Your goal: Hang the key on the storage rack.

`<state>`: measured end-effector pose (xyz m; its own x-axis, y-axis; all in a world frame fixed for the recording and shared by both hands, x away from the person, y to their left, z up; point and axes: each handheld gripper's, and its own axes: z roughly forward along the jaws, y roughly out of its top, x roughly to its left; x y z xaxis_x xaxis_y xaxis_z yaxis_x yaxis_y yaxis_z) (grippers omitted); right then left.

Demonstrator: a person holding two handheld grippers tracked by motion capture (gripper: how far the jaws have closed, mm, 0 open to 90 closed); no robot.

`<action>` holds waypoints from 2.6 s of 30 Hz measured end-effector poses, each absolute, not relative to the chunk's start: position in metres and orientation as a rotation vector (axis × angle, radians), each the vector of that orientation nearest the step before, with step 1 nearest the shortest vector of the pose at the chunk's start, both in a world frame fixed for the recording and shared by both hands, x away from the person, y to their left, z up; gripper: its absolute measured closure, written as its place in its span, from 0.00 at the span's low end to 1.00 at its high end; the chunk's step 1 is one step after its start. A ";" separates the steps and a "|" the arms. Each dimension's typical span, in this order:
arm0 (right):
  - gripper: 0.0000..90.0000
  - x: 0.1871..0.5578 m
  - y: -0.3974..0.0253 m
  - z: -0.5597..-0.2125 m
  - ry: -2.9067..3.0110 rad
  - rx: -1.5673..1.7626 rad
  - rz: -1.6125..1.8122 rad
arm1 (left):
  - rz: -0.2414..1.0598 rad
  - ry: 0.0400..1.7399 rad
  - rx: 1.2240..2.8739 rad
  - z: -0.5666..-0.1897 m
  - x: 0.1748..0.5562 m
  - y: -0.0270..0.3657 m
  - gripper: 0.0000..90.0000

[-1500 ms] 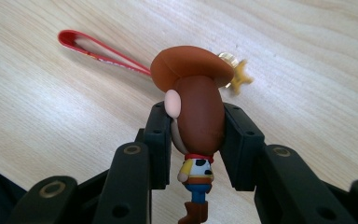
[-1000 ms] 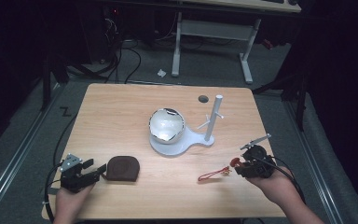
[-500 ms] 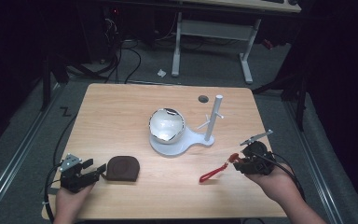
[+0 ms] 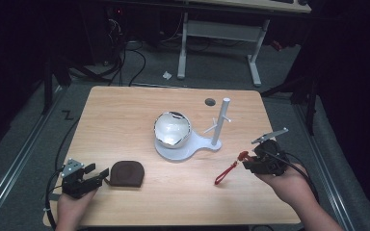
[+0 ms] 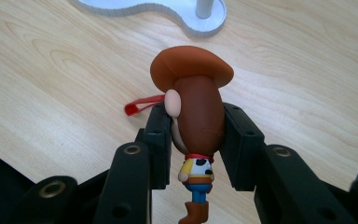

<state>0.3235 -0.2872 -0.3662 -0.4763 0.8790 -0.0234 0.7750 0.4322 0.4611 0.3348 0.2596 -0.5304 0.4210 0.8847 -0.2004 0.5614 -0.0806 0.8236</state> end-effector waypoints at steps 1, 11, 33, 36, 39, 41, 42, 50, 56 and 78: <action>0.74 0.324 -0.288 -0.365 2.423 1.437 0.583 | 0.443 1.253 1.761 -0.530 0.335 0.260 0.39; 0.74 0.328 -0.287 -0.355 2.416 1.425 0.586 | 0.455 1.227 1.764 -0.528 0.333 0.259 0.37; 0.74 0.343 -0.279 -0.322 2.418 1.407 0.586 | 0.451 1.226 1.768 -0.528 0.334 0.260 0.38; 0.74 0.347 -0.278 -0.318 2.426 1.414 0.584 | 0.451 1.227 1.767 -0.528 0.334 0.260 0.38; 0.74 0.350 -0.278 -0.313 2.436 1.414 0.571 | 0.450 1.227 1.768 -0.528 0.335 0.261 0.38; 0.74 0.352 -0.277 -0.310 2.443 1.418 0.564 | 0.449 1.228 1.769 -0.528 0.335 0.261 0.38; 0.74 0.353 -0.277 -0.308 2.447 1.416 0.562 | 0.449 1.228 1.768 -0.528 0.335 0.261 0.38; 0.74 0.360 -0.272 -0.294 2.470 1.425 0.549 | 0.440 1.238 1.752 -0.529 0.334 0.262 0.38; 0.74 0.365 -0.265 -0.283 2.487 1.411 0.517 | 0.437 1.243 1.744 -0.529 0.333 0.263 0.38; 0.74 0.384 -0.248 -0.262 2.478 1.360 0.523 | 0.438 1.244 1.736 -0.528 0.334 0.265 0.38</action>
